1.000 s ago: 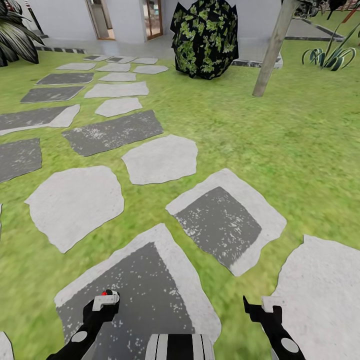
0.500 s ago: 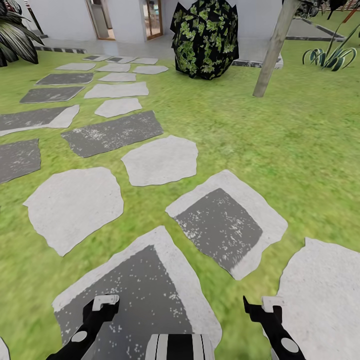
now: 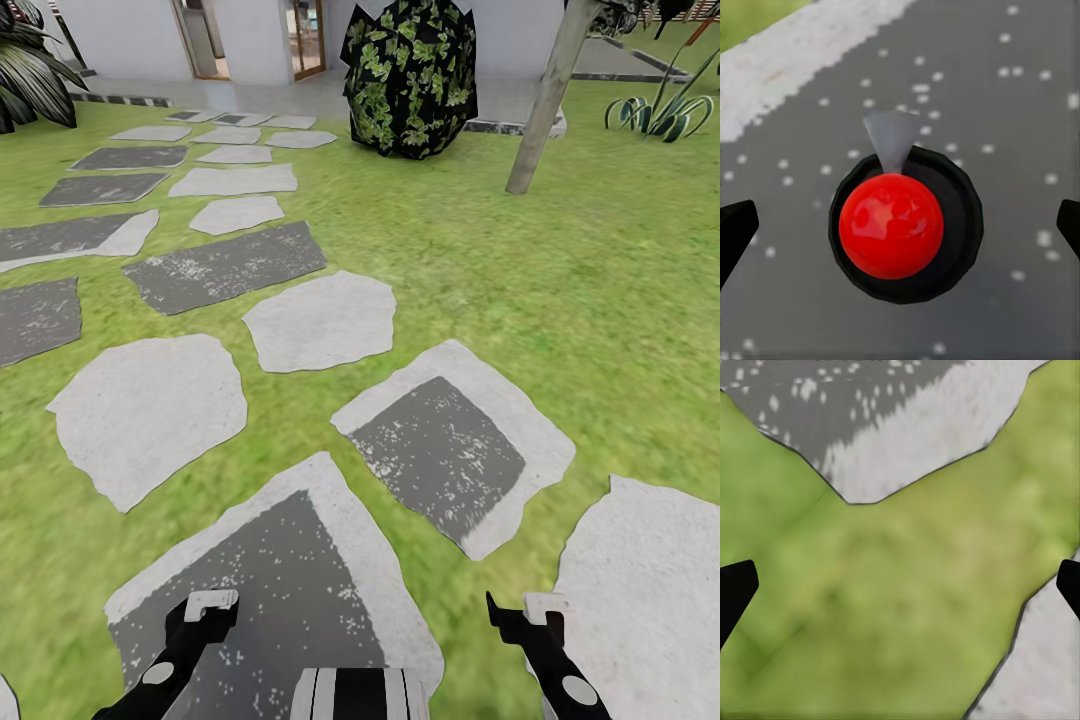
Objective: In the garden, pick up the pesticide atomizer on the floor and spray pesticide onto both trees until each tree trunk is fully covered.
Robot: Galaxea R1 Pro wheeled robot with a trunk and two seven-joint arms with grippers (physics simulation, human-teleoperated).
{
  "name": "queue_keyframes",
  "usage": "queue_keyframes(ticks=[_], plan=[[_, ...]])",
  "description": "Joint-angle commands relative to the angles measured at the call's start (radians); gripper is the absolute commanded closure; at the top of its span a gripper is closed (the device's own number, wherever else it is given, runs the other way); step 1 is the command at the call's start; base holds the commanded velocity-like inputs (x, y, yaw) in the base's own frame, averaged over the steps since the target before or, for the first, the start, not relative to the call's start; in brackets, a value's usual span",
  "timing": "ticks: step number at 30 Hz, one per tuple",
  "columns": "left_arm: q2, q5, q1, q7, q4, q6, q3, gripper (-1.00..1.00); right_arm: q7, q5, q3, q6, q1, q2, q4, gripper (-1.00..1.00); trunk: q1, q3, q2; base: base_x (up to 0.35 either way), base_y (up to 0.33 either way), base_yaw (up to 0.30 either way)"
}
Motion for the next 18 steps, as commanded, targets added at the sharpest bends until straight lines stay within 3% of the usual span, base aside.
queue_keyframes(ticks=[1, 3, 4, 18], plan=[[0.0, -0.002, 0.0, 0.001, 0.001, -0.003, 0.003, -1.0, -0.002, -0.004, 0.001, -0.003, 0.0, 0.0, 0.001, -1.0, 0.0, -0.001, 0.0, 0.0, 0.0, 0.0], [0.0, -0.002, 0.0, 0.001, 0.001, -0.004, 0.003, -1.0, -0.002, -0.004, 0.001, -0.003, 0.0, 0.0, 0.0, -1.0, 0.0, -0.001, 0.0, 0.0, 0.0, 0.0], [0.0, -0.002, 0.0, 0.001, 0.001, -0.005, 0.003, 1.0, -0.002, -0.004, 0.001, -0.003, 0.0, 0.0, 0.001, -1.0, 0.0, -0.001, 0.0, 0.0, 0.0, 0.0], [0.001, 0.0, 0.003, 0.001, -0.01, -0.016, 0.003, 1.0, -0.002, -0.004, 0.001, -0.003, 0.0, 0.0, -0.001, -1.0, 0.0, -0.001, 0.0, 0.0, 0.0, 0.0]])
